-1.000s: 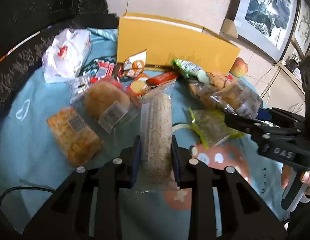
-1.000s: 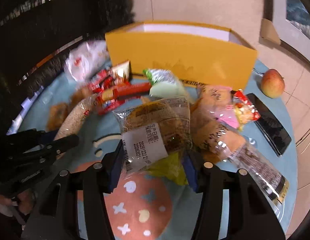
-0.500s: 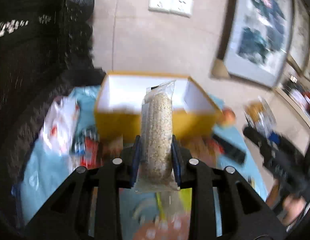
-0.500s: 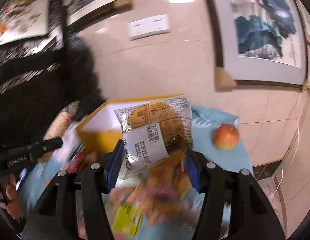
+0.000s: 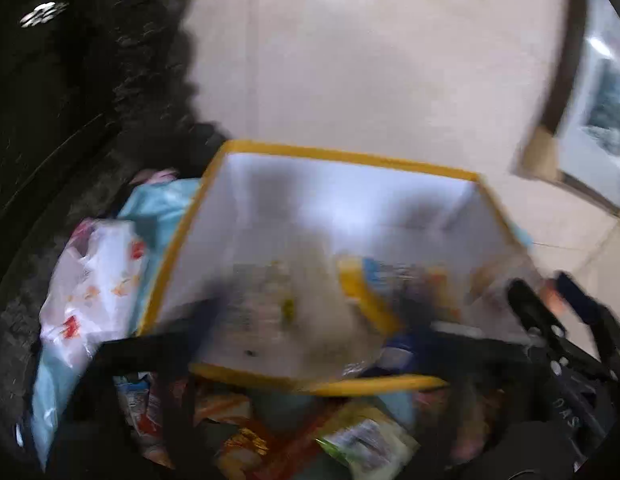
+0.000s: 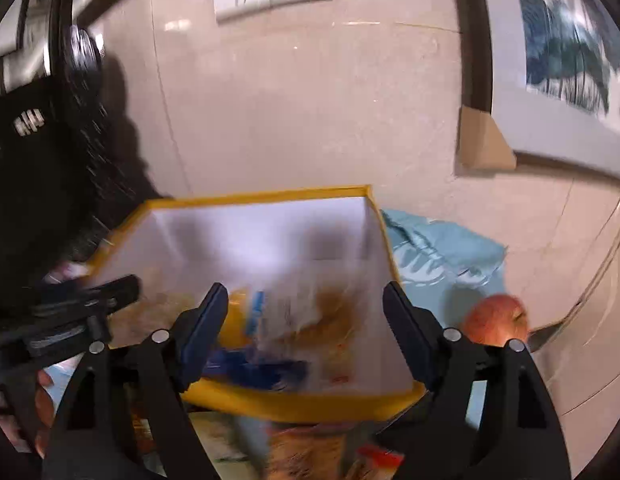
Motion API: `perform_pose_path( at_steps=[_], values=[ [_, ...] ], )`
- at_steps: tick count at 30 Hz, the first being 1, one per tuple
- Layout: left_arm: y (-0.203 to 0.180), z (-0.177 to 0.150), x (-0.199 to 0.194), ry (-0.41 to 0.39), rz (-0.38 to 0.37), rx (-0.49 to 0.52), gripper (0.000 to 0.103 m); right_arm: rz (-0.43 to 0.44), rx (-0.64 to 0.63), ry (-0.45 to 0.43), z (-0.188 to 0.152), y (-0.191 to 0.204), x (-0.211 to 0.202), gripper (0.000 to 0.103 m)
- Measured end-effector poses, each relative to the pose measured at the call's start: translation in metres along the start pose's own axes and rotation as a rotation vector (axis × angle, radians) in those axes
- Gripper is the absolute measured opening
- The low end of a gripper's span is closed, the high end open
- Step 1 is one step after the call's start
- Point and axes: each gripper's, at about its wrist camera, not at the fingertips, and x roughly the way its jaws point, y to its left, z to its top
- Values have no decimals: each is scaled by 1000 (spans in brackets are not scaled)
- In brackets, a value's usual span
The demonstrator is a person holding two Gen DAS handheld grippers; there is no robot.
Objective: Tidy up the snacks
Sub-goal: 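Carry the rice bar into the box with left tool while right drops a bread bag in, then grasp the orange puffed-snack bag with the left tool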
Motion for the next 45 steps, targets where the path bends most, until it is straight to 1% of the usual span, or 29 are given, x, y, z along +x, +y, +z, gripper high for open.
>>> perform_pose_path(
  at_steps=[1,2,4,5,6,7,8,10,12,15,17,20,22,26,28,29,30,31,33,37,39,40,41,42,43,44,45],
  values=[
    [2,-1,0,-12,16,-6,101,-23,-21,6,-1,2,2,81],
    [4,-1,-1,-17,-1,-8,101,-25,-24,3,-4,1,-1,81],
    [6,-2,-5,2,-32,-5,101,16,16,-29,-11,-9,-18,81],
    [6,-3,-12,6,-45,6,101,42,55,-43,-15,-17,-30,83],
    [6,-4,-18,3,-49,21,101,65,86,-48,-16,-22,-37,86],
    [6,-6,-26,-2,-44,40,101,106,135,-48,-20,-31,-48,96],
    [8,-9,-38,-14,-31,64,101,143,180,-50,-25,-38,-58,100],
    [14,-16,-60,-39,-17,96,101,199,250,-42,-35,-48,-75,102],
    [21,-22,-74,-43,-6,114,101,241,288,-15,-48,-54,-91,102],
    [34,-35,-96,-31,38,156,101,239,303,21,-73,-55,-114,102],
    [46,-47,-107,-34,43,151,101,252,296,28,-92,-53,-127,102],
    [67,-80,-113,16,44,132,101,248,316,56,-116,-53,-133,102],
    [78,-100,-109,58,48,124,101,276,352,84,-134,-52,-134,102],
    [103,-149,-98,120,81,88,101,319,378,108,-155,-49,-128,102],
    [115,-164,-89,146,102,70,101,334,385,124,-162,-50,-125,102],
    [124,-173,-83,159,139,44,101,342,392,137,-165,-51,-122,102],
    [129,-177,-79,166,159,22,101,341,412,155,-167,-52,-118,102],
    [138,-182,-73,181,176,-26,101,337,432,167,-168,-54,-117,102],
    [151,-188,-67,198,187,-107,101,340,453,175,-170,-55,-115,102],
    [165,-205,-58,232,242,-233,101,337,424,162,-169,-51,-120,102],
    [171,-212,-57,236,228,-311,101,357,419,173,-169,-48,-120,102],
    [173,-214,-56,244,229,-325,101,371,416,179,-169,-46,-120,102],
    [174,-215,-51,264,246,-324,99,378,414,182,-169,-45,-120,102],
    [174,-215,-49,272,265,-312,94,381,407,184,-170,-44,-120,102],
    [173,-214,-48,270,286,-295,84,378,400,187,-170,-42,-120,102],
    [172,-213,-48,253,289,-279,77,373,395,190,-170,-41,-120,102],
    [172,-211,-49,238,287,-268,62,371,393,193,-171,-41,-120,102]
  ],
)
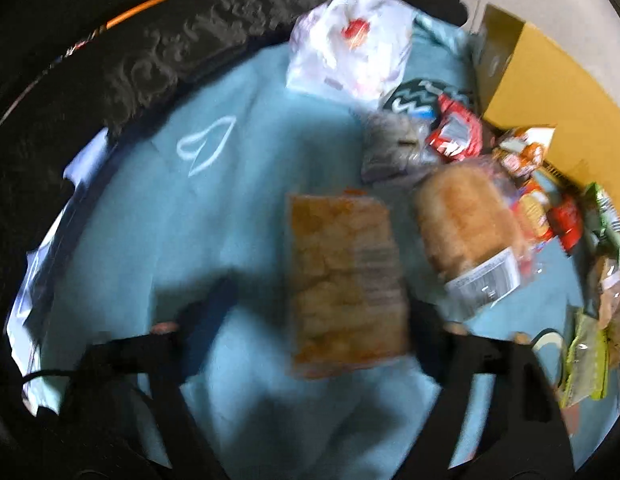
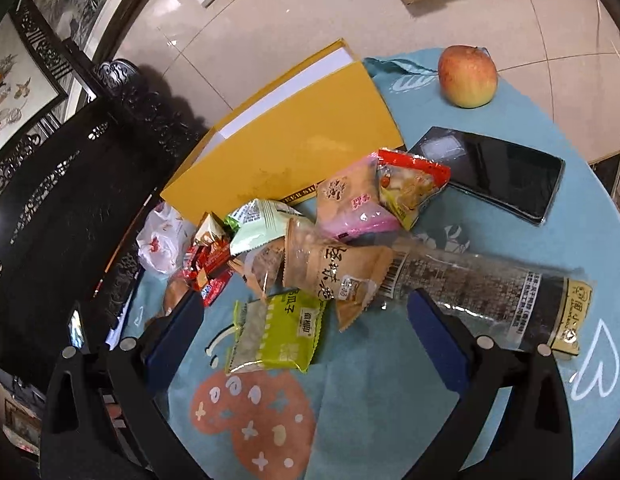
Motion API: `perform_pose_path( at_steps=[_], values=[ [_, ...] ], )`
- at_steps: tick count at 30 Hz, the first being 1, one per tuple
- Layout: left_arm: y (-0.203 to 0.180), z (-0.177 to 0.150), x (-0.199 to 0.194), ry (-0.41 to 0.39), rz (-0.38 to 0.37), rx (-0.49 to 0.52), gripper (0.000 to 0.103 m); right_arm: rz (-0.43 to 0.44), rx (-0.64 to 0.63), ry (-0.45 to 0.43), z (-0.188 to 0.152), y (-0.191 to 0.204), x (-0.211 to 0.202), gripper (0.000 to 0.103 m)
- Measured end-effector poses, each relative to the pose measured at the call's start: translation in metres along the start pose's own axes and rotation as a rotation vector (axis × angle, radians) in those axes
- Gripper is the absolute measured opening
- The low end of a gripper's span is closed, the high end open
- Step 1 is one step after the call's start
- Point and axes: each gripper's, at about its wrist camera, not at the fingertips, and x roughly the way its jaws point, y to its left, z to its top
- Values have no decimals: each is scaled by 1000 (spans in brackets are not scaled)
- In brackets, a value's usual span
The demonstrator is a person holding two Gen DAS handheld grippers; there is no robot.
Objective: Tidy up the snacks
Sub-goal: 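Grasp the orange puffed-snack bag with the left tool, then grasp the green seed snack bag with the right tool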
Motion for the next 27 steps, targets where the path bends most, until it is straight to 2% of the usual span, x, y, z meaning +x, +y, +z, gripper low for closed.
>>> perform_pose_path(
  at_steps=[1,4,5,7,8,11,13,18,21,27],
  values=[
    [-1,1,-1,-10,-6,14,48,-1,-1,3,0,1,0,102],
    [-7,-2,-6,-26,6,89,45,-15,-36,15,-3,6,2,102],
    [-12,-7,-16,-62,2,124,45,-30,-55,18,-5,9,4,102],
    [-18,-17,-40,-136,-43,176,45,-55,-119,51,-9,16,11,102],
    [-21,-21,-48,-146,-74,191,45,-56,-148,80,-12,20,15,102],
    [-28,-29,-61,-144,-169,200,45,-79,-229,130,-22,30,26,102],
    [-36,-35,-64,-150,-203,214,45,-90,-290,170,-32,38,36,102],
    [-44,-37,-59,-124,-257,225,45,-165,-329,229,-46,49,56,102],
    [-37,-39,-52,-115,-291,207,45,-248,-356,222,-48,58,68,102],
    [-33,-39,-50,-103,-338,201,45,-347,-456,257,-50,84,100,102]
  ],
)
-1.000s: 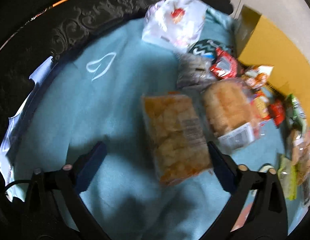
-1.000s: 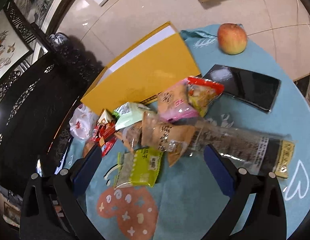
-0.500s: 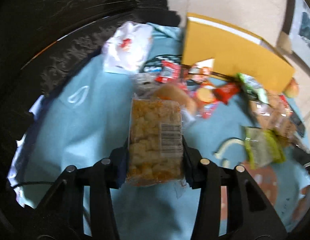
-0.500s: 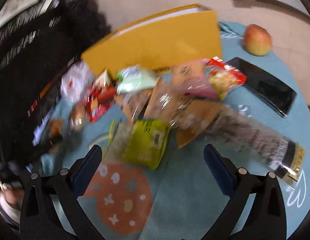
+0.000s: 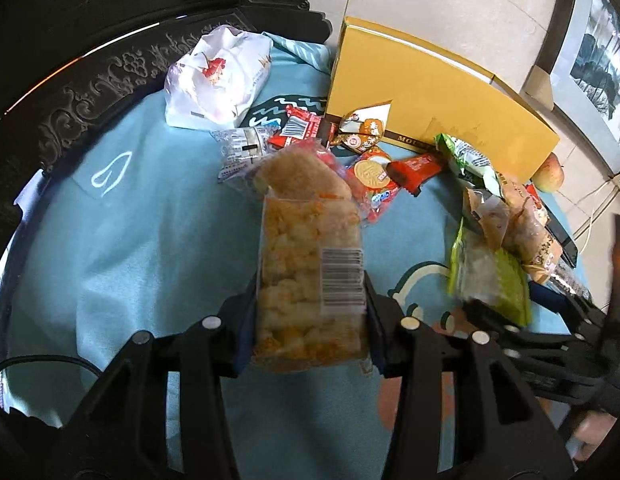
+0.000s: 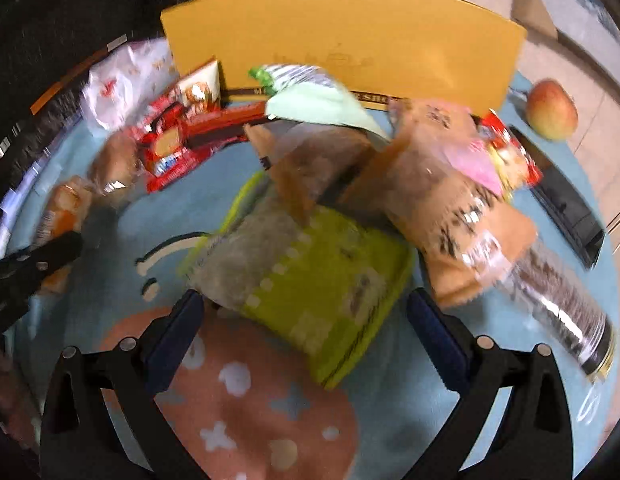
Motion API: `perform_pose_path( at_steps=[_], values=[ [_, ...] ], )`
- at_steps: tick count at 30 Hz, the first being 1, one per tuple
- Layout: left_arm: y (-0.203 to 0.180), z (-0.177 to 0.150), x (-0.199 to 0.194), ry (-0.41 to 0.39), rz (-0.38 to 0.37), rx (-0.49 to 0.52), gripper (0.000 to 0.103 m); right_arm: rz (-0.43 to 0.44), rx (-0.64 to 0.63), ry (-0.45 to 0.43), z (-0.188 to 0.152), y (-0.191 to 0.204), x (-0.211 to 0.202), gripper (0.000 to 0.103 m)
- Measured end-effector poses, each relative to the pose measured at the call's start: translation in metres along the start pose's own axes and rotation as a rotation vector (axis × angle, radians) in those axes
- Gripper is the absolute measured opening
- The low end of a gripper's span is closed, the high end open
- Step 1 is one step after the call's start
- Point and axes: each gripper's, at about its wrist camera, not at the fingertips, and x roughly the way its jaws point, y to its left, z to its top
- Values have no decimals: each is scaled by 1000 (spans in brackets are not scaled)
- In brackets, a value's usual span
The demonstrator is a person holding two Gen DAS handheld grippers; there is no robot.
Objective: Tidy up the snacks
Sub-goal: 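Grasp the green seed snack bag with the right tool, then drop the orange bag into the box with left tool while right drops the green bag in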
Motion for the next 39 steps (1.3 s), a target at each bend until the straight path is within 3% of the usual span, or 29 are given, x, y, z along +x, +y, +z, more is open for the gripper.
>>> perform_pose_path(
  at_steps=[1,3,5,6,7,9,10,12,14,17,21,22,23,25,32,35,39],
  values=[
    [1,0,0,0,-5,-1,45,-15,-22,-2,1,3,2,100],
    [3,-1,-1,2,-17,-4,45,14,-30,-25,-3,6,-4,86],
    [4,-2,-1,6,-25,-2,46,168,-37,17,-7,6,-15,81],
    [5,-2,-1,6,-25,-2,46,310,-4,56,-10,3,-21,81],
    [5,-2,-1,6,-26,-4,46,397,27,91,-13,0,-24,81],
    [5,-2,0,7,-28,-6,46,467,43,140,-15,-5,-29,82],
    [4,-3,0,6,-27,-6,46,457,41,130,-13,-8,-32,83],
    [2,-4,-1,7,-33,-1,46,340,19,36,-4,-15,-40,85],
    [1,-4,-2,6,-35,1,46,192,15,-55,7,-21,-39,97],
    [1,-2,-1,6,-35,3,46,228,-22,-10,16,-15,-19,97],
    [2,2,2,4,-26,3,46,125,-113,6,26,10,9,97],
    [3,3,3,3,-23,3,46,112,-135,-2,26,17,15,93],
    [3,4,4,3,-21,3,46,90,-151,-15,25,22,16,80],
    [4,5,4,6,-21,-2,46,119,-202,-35,23,35,10,60],
    [6,4,2,10,-19,-5,46,323,-92,-21,7,2,-31,59],
    [-1,4,-5,4,-20,18,46,351,-59,-69,1,-11,-56,59],
    [-15,13,-23,-22,-45,50,46,320,-26,-175,10,-31,-89,59]
  ],
)
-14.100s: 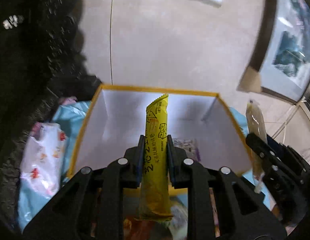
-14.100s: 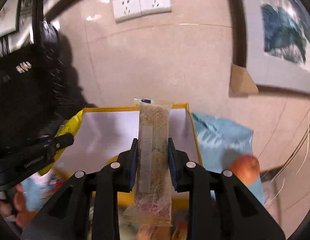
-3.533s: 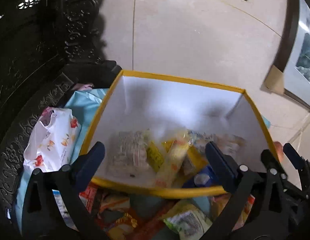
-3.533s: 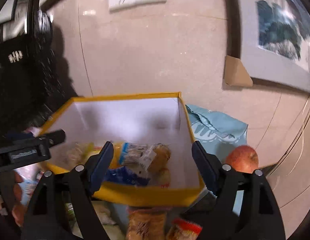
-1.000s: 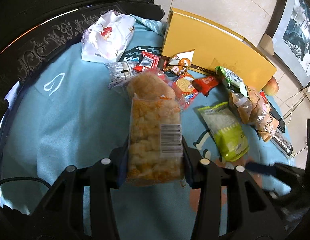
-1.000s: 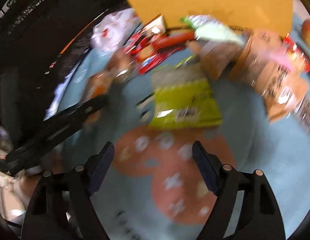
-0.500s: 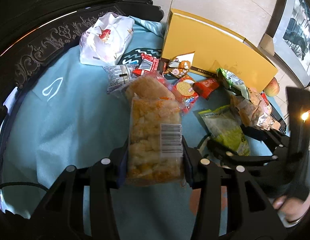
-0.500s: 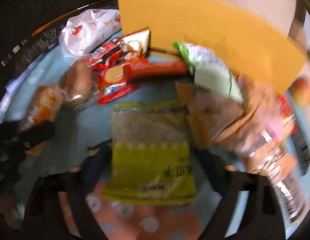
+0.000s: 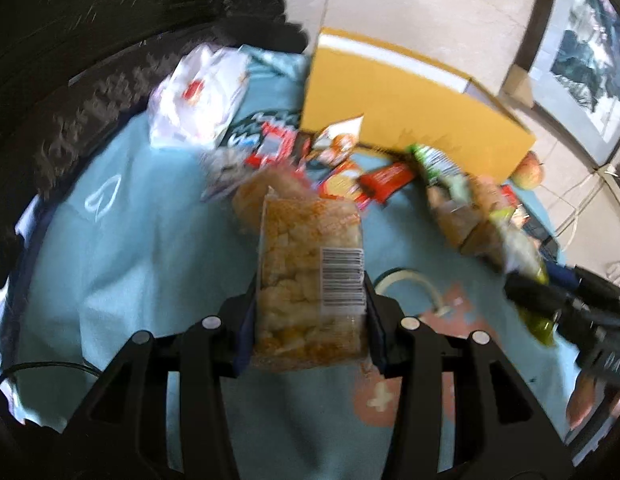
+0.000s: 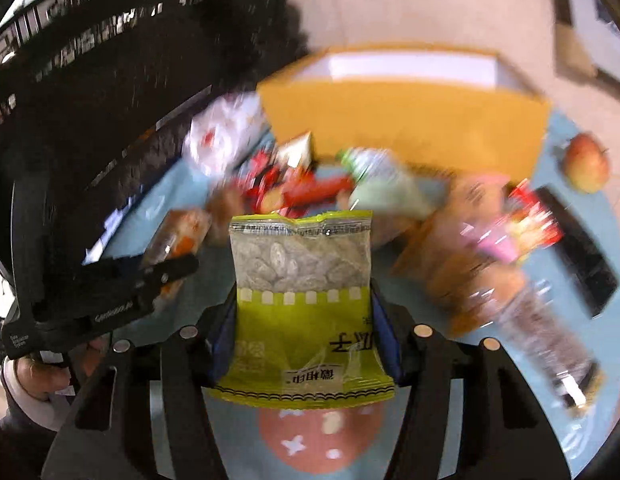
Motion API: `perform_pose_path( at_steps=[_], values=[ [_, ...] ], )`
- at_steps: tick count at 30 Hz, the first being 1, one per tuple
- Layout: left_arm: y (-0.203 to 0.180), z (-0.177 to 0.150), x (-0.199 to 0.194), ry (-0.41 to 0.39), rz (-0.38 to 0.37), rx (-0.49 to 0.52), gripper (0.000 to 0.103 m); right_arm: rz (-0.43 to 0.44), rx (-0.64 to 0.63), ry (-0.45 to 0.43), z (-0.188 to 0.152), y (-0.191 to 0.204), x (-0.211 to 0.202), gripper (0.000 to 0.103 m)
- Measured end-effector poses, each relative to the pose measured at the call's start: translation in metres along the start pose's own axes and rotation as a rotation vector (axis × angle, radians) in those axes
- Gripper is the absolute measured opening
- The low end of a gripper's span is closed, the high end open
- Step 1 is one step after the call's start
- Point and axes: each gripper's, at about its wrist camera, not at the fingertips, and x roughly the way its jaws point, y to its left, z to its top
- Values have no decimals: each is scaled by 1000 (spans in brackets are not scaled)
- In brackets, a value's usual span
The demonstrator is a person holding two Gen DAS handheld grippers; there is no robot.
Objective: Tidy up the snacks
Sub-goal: 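Drop the orange bag into the box with left tool while right drops the green bag in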
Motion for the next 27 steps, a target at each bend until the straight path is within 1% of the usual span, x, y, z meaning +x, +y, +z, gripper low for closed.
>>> perform_pose_path(
  at_steps=[2,3,5,8,10,12,13,15,17,20,22,24,25,26,27],
  values=[
    [-9,11,-11,-26,-13,21,46,-7,17,-63,10,-6,-16,59],
    [-14,18,-15,-36,-20,28,46,-18,21,-104,22,-6,-19,59],
    [-26,37,-24,-61,-36,41,46,-69,24,-200,36,-18,-40,59],
    [-46,67,-27,-98,-58,69,46,-89,58,-284,55,-36,-58,59],
    [-54,87,-23,-102,-61,64,46,-141,65,-330,70,-44,-60,59],
    [-64,114,-15,-105,-80,52,46,-222,57,-377,84,-53,-61,60],
    [-68,122,-13,-114,-80,51,46,-246,57,-390,87,-59,-63,60],
    [-80,145,-4,-132,-79,58,46,-293,60,-404,101,-66,-50,60],
    [-87,168,10,-131,-90,52,46,-322,65,-404,112,-76,-38,60],
    [-95,197,39,-121,-80,42,46,-337,95,-358,141,-95,0,60],
    [-97,209,59,-110,-74,33,46,-339,104,-333,152,-103,19,61],
    [-97,218,82,-90,-70,19,47,-357,89,-318,160,-110,36,64],
    [-97,222,91,-89,-67,10,63,-374,76,-310,162,-111,45,74],
    [-96,224,97,-100,-55,-10,77,-395,61,-298,163,-110,51,79],
    [-94,223,98,-121,-36,-32,97,-424,41,-293,163,-108,55,79]
  ],
)
